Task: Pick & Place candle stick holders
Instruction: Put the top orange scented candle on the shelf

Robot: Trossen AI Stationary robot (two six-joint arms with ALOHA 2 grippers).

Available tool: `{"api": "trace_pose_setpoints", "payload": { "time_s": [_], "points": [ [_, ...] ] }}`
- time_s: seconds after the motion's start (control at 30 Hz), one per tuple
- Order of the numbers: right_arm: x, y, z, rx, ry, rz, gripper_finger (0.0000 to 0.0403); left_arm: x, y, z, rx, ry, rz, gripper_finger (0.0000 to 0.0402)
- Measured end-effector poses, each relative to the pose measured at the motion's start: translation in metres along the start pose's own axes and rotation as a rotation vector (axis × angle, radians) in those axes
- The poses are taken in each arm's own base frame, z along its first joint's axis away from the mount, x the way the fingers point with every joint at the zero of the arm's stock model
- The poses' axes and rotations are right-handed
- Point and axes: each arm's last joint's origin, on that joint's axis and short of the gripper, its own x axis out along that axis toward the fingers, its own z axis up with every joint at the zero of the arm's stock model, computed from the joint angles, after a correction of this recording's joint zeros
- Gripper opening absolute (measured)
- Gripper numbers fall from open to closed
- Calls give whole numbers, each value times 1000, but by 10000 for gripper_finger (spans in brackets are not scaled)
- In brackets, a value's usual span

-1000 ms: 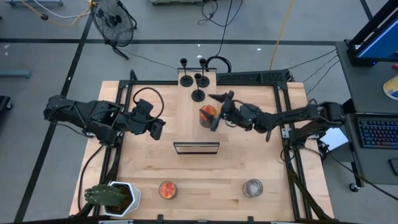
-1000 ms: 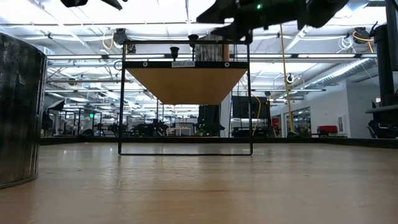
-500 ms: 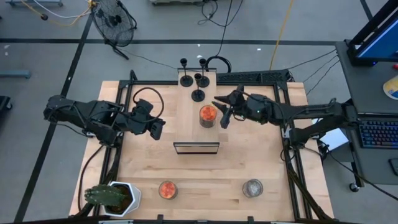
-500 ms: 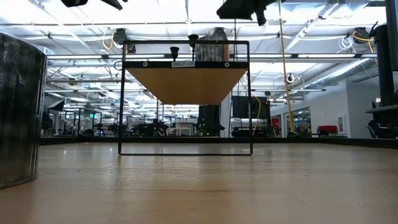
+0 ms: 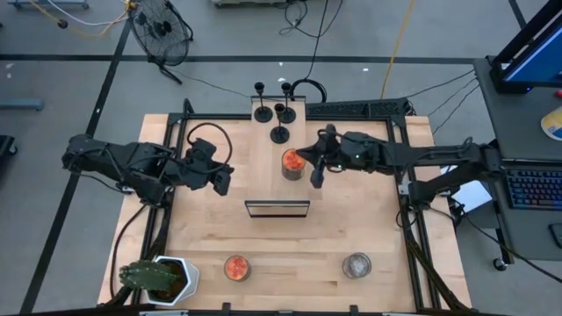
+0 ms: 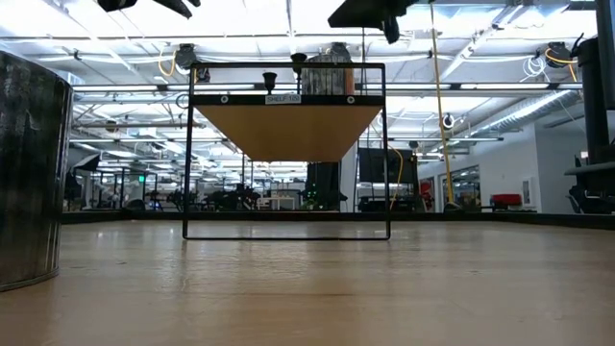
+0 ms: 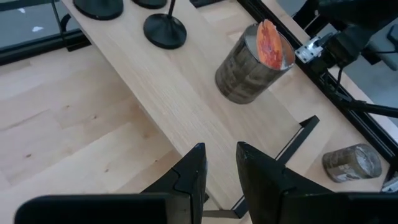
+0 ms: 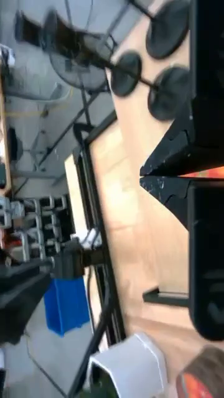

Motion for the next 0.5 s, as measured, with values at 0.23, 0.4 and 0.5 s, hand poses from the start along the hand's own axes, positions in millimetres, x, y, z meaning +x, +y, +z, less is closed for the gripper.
{"api": "trace_pose_setpoints", "payload": {
  "time_s": [0.23, 0.4, 0.5],
  "points": [
    [15, -5, -12, -8, 73, -19, 1, 6, -3, -2, -9, 5, 17, 93],
    [24, -10, -18, -3, 111, 5, 0, 7, -4, -2, -11, 7, 15, 93],
    [30, -13, -24, 1, 147, -8, 0, 9, -5, -3, -8, 11, 20, 93]
  ]
}}
